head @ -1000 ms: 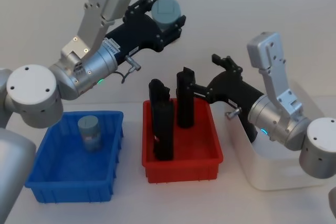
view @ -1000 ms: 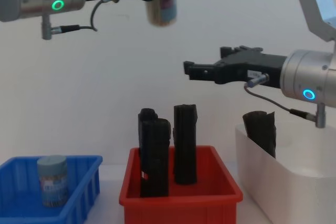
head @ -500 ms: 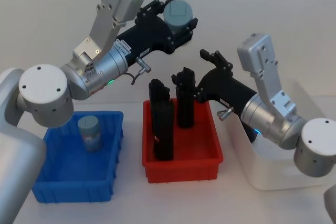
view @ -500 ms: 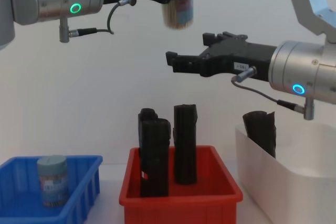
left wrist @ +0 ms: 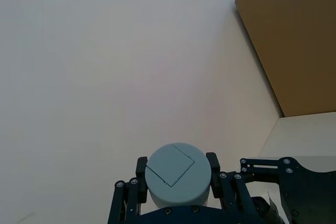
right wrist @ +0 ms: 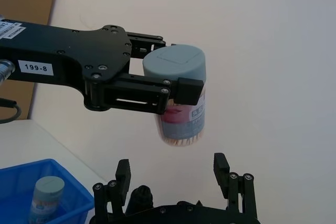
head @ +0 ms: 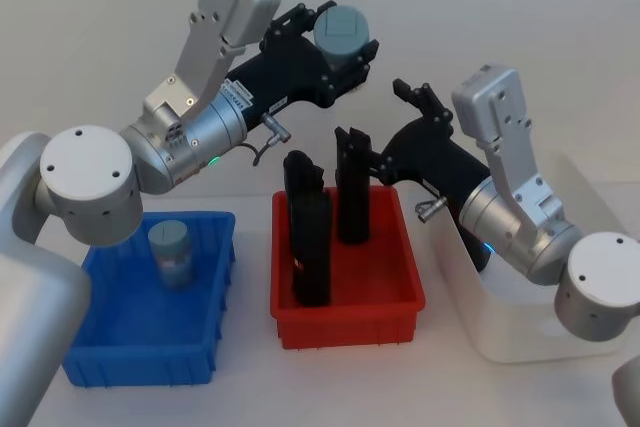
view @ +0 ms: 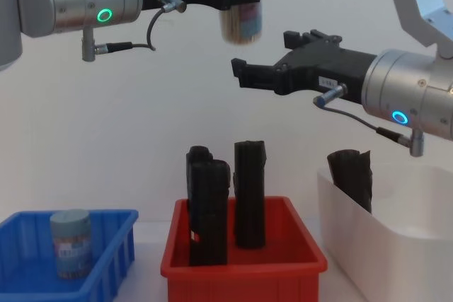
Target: Pick the cotton swabs from the blue box and place them into the white box.
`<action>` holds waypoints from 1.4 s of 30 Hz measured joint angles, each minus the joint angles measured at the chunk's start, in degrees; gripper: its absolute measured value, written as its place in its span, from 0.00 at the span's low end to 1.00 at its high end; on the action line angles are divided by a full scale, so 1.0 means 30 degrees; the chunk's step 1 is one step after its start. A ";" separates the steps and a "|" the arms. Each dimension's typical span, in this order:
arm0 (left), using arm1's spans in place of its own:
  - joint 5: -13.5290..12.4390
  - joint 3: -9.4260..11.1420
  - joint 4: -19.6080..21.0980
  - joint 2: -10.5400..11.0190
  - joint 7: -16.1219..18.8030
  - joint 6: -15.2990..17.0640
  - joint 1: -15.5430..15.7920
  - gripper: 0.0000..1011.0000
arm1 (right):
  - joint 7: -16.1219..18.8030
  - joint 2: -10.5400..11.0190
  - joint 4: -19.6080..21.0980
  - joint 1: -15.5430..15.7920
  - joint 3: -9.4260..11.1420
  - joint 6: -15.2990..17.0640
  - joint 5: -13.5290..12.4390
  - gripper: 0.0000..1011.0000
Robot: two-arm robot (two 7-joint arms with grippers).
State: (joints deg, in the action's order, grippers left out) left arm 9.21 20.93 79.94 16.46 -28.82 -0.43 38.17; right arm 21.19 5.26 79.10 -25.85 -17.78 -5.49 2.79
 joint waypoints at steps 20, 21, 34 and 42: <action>0.0251 0.0470 -0.0245 -0.0350 -0.0377 0.0050 -0.0030 0.66 | -0.1450 -0.0404 -0.0357 -0.0334 -0.0256 -0.0683 0.0513 0.99; 0.0271 0.0494 -0.0256 -0.0363 -0.0391 0.0060 -0.0041 0.66 | -0.1513 -0.0431 -0.0411 -0.0368 -0.0272 -0.0700 0.0548 0.99; 0.0438 0.0623 -0.0294 -0.0391 -0.0512 0.0160 -0.0118 0.66 | -0.2415 -0.0826 -0.1396 -0.0897 -0.0426 -0.1106 0.1006 0.99; 0.0514 0.0641 -0.0357 -0.0383 -0.0632 0.0178 -0.0119 0.66 | -0.2682 -0.1003 -0.1838 -0.1134 -0.0490 -0.1272 0.1056 0.97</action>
State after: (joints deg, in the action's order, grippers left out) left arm 10.75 22.85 78.87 15.32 -30.72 0.10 37.81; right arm 13.15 2.25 73.59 -29.25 -19.25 -9.31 5.96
